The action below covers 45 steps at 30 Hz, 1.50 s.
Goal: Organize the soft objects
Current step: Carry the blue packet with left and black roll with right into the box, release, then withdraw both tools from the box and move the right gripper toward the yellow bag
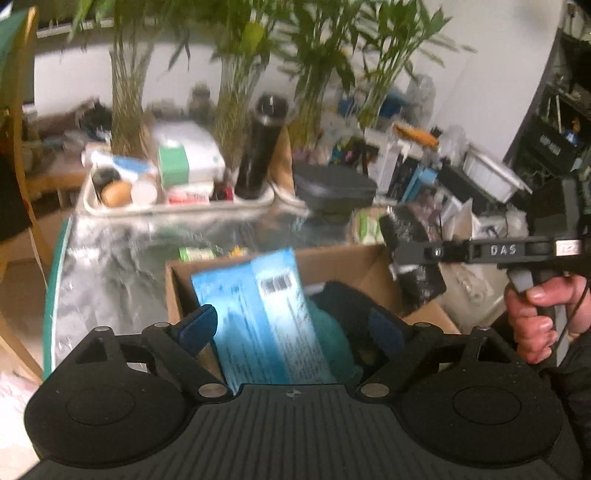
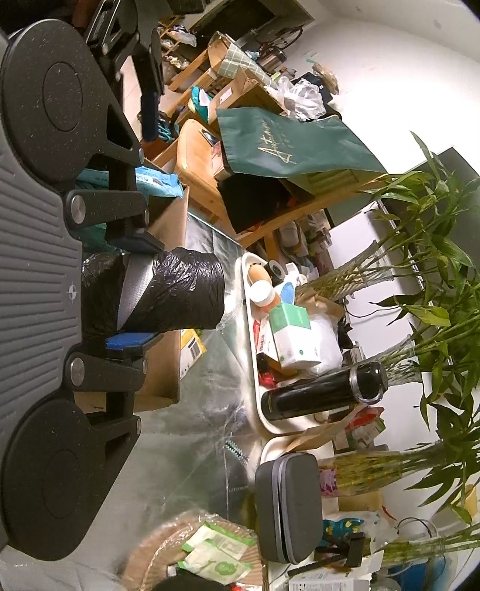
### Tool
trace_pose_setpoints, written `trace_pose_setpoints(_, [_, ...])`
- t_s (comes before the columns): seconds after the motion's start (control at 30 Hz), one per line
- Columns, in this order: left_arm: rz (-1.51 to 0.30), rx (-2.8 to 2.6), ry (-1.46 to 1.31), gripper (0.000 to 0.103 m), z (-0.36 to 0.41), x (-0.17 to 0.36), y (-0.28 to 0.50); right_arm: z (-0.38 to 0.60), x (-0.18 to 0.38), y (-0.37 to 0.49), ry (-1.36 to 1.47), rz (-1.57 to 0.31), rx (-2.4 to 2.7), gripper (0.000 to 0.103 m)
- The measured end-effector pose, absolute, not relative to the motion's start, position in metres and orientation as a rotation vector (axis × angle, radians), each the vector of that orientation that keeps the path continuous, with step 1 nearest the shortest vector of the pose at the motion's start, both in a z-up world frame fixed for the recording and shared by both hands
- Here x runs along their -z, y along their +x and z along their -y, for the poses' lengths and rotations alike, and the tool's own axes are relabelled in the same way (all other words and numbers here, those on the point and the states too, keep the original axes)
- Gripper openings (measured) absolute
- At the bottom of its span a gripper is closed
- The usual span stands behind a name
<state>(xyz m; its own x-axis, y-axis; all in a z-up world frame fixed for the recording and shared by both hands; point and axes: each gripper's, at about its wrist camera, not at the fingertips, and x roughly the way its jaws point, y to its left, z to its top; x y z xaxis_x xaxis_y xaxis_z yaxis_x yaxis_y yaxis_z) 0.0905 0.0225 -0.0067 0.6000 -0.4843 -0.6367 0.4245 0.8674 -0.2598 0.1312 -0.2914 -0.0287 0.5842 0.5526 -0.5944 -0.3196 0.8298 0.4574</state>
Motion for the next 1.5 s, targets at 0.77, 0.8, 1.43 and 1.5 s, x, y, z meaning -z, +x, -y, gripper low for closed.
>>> trace_pose_setpoints(0.77, [-0.718, 0.41, -0.007, 0.09, -0.031, 0.025, 0.093, 0.278, 0.037, 0.134, 0.199, -0.879, -0.486, 0.103])
trace_pose_setpoints(0.8, [-0.724, 0.407, -0.007, 0.09, -0.03, 0.025, 0.093, 0.278, 0.038, 0.134, 0.19, -0.882, -0.475, 0.103])
trace_pose_setpoints(1.43, [-0.872, 0.397, -0.048, 0.09, -0.035, 0.041, 0.106, 0.264, 0.064, 0.141, -0.039, -0.994, -0.341, 0.103])
trace_pose_setpoints(1.5, [-0.87, 0.397, -0.047, 0.09, -0.035, 0.04, 0.106, 0.266, 0.061, 0.14, -0.029, -0.965, -0.341, 0.103])
